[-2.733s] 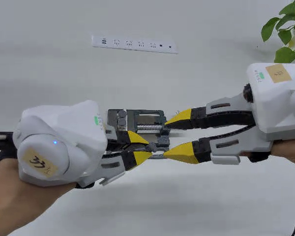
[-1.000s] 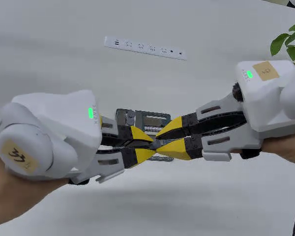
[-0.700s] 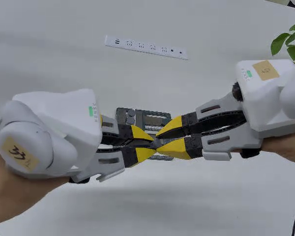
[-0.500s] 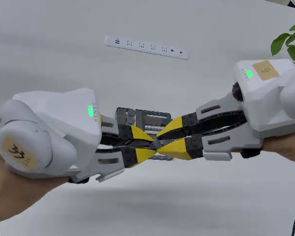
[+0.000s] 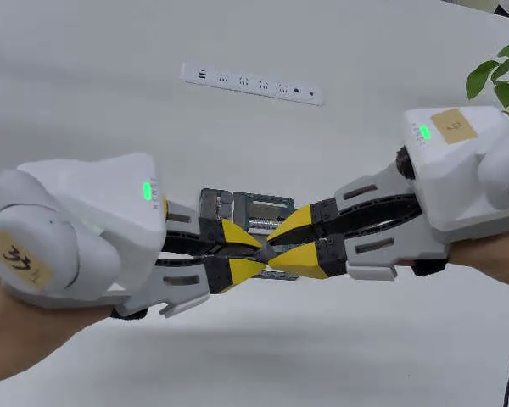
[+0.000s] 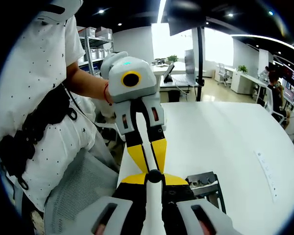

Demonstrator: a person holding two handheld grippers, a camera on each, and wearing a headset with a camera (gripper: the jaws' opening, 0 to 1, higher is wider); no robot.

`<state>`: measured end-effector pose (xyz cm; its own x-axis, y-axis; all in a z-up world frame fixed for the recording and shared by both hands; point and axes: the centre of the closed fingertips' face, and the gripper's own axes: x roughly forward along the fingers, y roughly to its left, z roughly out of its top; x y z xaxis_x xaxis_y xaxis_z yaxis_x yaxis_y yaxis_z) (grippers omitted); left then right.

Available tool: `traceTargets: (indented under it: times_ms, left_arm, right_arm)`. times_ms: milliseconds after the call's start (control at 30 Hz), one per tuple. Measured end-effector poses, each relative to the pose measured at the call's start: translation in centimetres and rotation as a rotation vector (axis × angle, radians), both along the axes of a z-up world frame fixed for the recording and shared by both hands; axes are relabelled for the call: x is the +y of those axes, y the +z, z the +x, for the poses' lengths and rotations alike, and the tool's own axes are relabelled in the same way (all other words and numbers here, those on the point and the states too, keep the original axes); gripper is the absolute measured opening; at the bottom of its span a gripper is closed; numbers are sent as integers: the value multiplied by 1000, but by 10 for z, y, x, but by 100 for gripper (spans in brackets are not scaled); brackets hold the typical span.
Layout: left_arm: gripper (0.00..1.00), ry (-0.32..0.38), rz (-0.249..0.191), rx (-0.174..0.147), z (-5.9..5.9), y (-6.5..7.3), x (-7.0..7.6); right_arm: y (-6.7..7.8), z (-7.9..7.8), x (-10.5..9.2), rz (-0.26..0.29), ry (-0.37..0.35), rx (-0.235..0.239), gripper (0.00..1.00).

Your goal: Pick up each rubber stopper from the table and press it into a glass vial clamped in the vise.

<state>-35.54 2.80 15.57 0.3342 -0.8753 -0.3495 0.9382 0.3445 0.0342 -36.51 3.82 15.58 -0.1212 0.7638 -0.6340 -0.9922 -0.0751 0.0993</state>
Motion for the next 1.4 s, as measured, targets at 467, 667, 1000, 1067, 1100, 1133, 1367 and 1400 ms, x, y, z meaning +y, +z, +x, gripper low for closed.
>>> traceTargets:
  times_ms: [467, 667, 1000, 1067, 1100, 1133, 1367, 1400]
  left_arm:
    - [8, 18, 1, -3, 3, -8, 5]
    - [15, 38, 12, -5, 3, -14, 9]
    - [26, 132, 16, 28, 13, -31, 38]
    - [29, 152, 17, 28, 16, -36, 45]
    - [30, 161, 17, 31, 18, -37, 48]
    - [32, 169, 14, 34, 19, -39, 52]
    - [42, 222, 22, 52, 28, -53, 73]
    - [44, 225, 18, 55, 29, -54, 75]
  right_arm:
    - [-7, 4, 5, -20, -20, 18, 5]
    - [-10, 7, 6, -38, -22, 21, 5]
    - [-17, 29, 9, -84, -92, 3, 5]
    - [-20, 33, 11, -98, -102, -3, 5]
    - [-22, 35, 11, -105, -107, -4, 5]
    - [-24, 38, 13, -116, -114, -4, 5]
    - [-40, 58, 21, -183, -154, -7, 5]
    - [-42, 60, 22, -193, -156, -9, 5]
